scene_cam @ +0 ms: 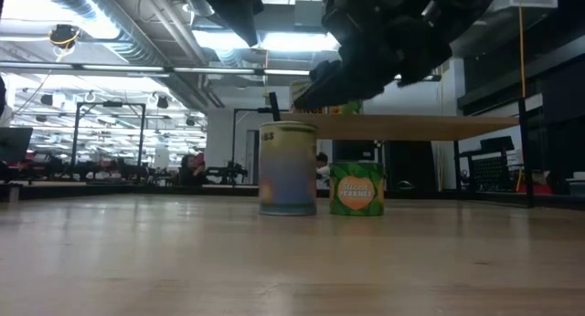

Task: Pick and place cans onto a shelf
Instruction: Put the blue canned peaches on the shelf

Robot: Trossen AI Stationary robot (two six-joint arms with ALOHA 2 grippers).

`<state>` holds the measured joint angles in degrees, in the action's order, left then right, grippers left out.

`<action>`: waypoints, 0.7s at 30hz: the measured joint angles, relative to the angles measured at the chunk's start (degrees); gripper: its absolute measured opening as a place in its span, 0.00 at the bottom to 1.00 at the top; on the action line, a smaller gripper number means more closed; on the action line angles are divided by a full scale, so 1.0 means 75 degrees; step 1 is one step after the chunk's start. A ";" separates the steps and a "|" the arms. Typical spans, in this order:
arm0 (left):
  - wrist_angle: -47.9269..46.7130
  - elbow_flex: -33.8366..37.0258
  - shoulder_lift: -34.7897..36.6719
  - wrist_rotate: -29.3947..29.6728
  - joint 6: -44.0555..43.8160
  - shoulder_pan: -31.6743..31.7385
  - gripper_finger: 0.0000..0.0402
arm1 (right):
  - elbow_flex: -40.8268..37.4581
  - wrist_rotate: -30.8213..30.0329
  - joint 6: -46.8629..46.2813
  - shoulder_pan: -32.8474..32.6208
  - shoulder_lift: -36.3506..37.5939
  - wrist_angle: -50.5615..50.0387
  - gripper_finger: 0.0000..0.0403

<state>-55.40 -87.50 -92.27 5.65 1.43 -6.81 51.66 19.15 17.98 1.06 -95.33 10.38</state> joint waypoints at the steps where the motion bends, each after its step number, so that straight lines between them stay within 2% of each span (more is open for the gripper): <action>1: 0.0000 0.0000 0.0000 0.0000 -0.0003 0.0000 0.11 | 0.0000 0.0001 0.0091 0.0000 -0.0028 -0.0025 0.35; 8: 0.0000 0.0000 0.0000 0.0000 -0.0003 0.0000 0.11 | 0.0000 0.0001 0.0195 -0.0015 -0.0099 0.0005 0.35; 18: 0.0001 0.0000 0.0000 0.0001 -0.0003 0.0000 0.11 | -0.0003 -0.0030 -0.0962 -0.0261 -0.0099 0.0196 0.35; 21: 0.0003 0.0000 0.0000 0.0000 -0.0002 0.0000 0.11 | -0.0003 -0.0488 -0.0966 -0.0450 -0.0119 0.0380 0.35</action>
<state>-55.37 -87.50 -92.27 5.65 1.42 -6.81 51.64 15.50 10.74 -2.31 -96.23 13.23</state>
